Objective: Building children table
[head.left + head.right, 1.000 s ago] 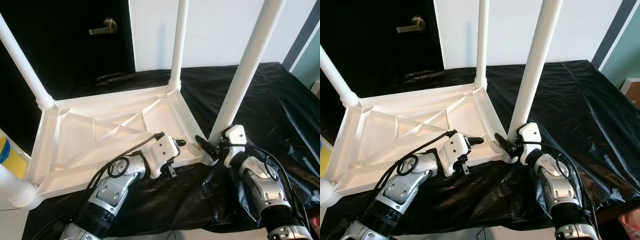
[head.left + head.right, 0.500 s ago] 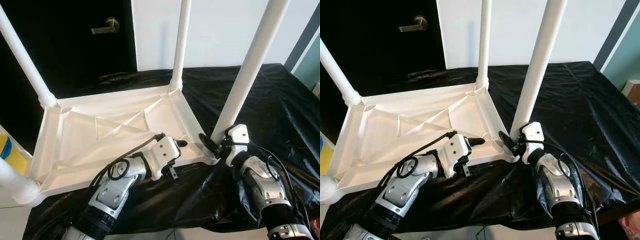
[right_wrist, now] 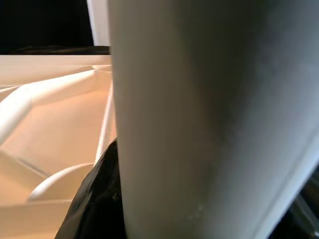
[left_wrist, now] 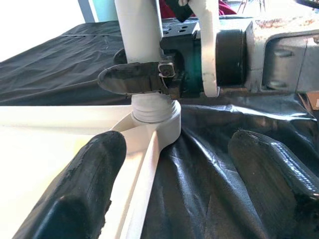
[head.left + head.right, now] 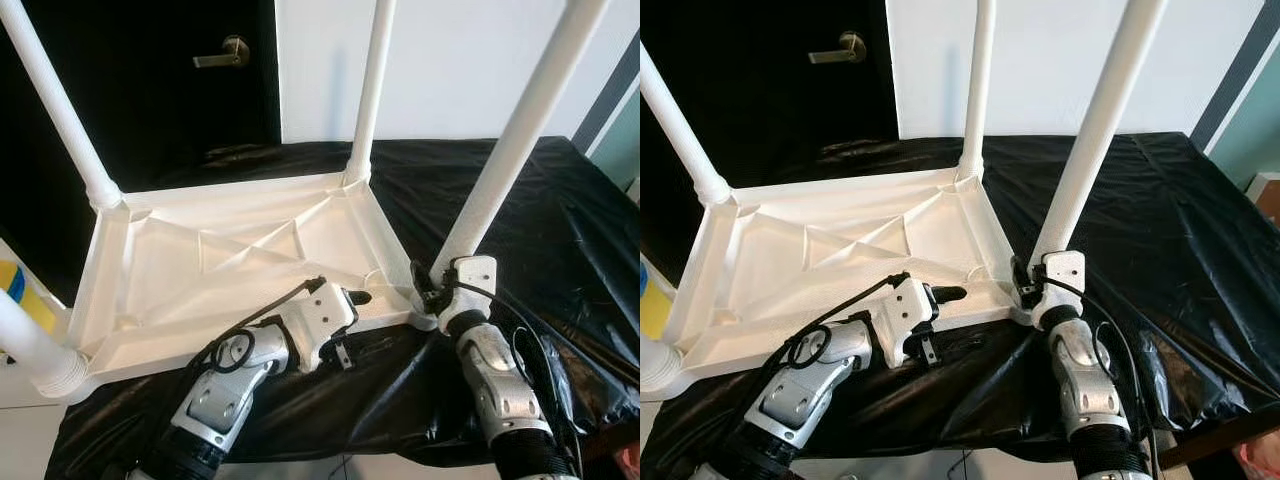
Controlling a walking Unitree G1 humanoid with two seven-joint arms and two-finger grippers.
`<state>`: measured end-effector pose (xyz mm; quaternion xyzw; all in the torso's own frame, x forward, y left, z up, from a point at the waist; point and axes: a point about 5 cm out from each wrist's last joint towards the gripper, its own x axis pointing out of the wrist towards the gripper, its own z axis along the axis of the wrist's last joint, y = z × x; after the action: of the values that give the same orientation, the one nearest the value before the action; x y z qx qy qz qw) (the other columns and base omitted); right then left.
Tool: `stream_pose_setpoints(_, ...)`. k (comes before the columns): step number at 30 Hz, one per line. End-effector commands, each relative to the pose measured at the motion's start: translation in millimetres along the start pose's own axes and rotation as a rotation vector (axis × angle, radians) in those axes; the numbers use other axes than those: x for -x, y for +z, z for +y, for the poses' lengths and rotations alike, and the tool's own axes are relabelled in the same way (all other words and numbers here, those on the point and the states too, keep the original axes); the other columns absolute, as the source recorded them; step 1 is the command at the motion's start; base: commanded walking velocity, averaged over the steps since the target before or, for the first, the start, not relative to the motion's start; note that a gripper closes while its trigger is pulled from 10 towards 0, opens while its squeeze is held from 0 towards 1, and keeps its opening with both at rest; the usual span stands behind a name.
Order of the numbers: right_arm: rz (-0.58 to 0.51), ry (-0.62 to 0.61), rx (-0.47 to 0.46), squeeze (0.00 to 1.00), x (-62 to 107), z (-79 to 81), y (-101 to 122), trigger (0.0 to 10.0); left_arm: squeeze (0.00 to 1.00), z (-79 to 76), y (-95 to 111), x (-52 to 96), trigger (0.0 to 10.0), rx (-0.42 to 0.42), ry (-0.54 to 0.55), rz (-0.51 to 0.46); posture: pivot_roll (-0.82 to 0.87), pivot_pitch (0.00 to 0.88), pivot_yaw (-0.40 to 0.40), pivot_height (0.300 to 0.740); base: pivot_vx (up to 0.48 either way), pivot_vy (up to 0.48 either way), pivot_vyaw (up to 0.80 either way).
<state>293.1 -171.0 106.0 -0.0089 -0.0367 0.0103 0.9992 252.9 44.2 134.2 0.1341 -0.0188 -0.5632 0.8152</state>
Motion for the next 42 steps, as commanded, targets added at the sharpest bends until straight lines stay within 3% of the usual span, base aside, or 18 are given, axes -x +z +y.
stream_pose_setpoints(1,0.071,-0.158,0.015,0.0,8.7,-14.3,-14,10.0,0.0,1.0,1,0.4,10.0,-0.001,0.042,0.003,0.0,0.0,-0.052,0.74,0.0,0.0,0.0)
stream_pose_setpoints(2,0.071,-0.158,0.015,0.0,8.7,-14.3,-14,10.0,0.0,1.0,1,0.4,10.0,-0.001,0.042,0.003,0.0,0.0,-0.052,0.74,0.0,0.0,0.0)
stream_pose_setpoints(4,0.081,-0.271,-0.011,0.0,10.7,-10.7,-15,10.0,0.0,1.1,2,0.2,10.0,-0.001,0.046,0.0,0.0,0.0,-0.055,0.74,0.0,0.0,0.0)
stream_pose_setpoints(6,0.101,-0.312,-0.049,0.0,10.3,1.7,-15,10.0,0.0,1.3,3,-0.6,10.0,-0.004,0.049,-0.002,0.01,0.0,-0.058,0.74,0.0,0.0,0.0)
stream_pose_setpoints(10,0.096,-0.268,-0.064,0.0,8.4,10.6,-13,10.0,0.0,1.8,4,-1.1,10.0,-0.003,0.051,-0.004,0.0,0.0,-0.06,0.74,0.0,0.0,0.0)
stream_pose_setpoints(23,0.073,-0.268,-0.038,0.0,6.8,9.8,-7,10.0,0.0,3.5,5,-1.8,10.0,-0.009,0.059,-0.01,0.01,0.0,-0.067,0.74,0.0,0.0,0.0)
stream_pose_setpoints(24,0.072,-0.266,-0.038,0.06,6.8,9.6,-7,10.0,0.0,3.6,5,-1.8,10.0,-0.009,0.059,-0.01,0.01,0.0,-0.068,0.74,0.0,0.0,0.0)
stream_pose_setpoints(25,0.071,-0.263,-0.036,1.0,6.7,9.1,-7,10.0,0.0,3.5,5,-1.8,10.0,-0.009,0.059,-0.01,0.0,0.0,-0.068,0.74,0.0,0.0,0.0)
stream_pose_setpoints(35,0.039,-0.23,-0.032,1.0,4.7,3.7,-2,10.0,0.0,3.8,5,-2.3,10.0,-0.008,0.058,-0.011,0.0,0.0,-0.067,0.74,0.0,0.0,0.0)
stream_pose_setpoints(37,0.015,-0.149,-0.048,1.0,6.8,-2.4,1,10.0,0.0,4.0,4,-2.3,10.0,-0.011,0.053,-0.009,0.0,0.0,-0.059,0.74,0.0,0.0,0.0)
stream_pose_setpoints(42,0.004,-0.099,-0.054,1.0,8.8,-5.5,2,10.0,0.0,4.2,4,-2.2,10.0,-0.011,0.05,-0.009,-0.01,0.0,-0.056,0.74,0.0,0.0,0.0)
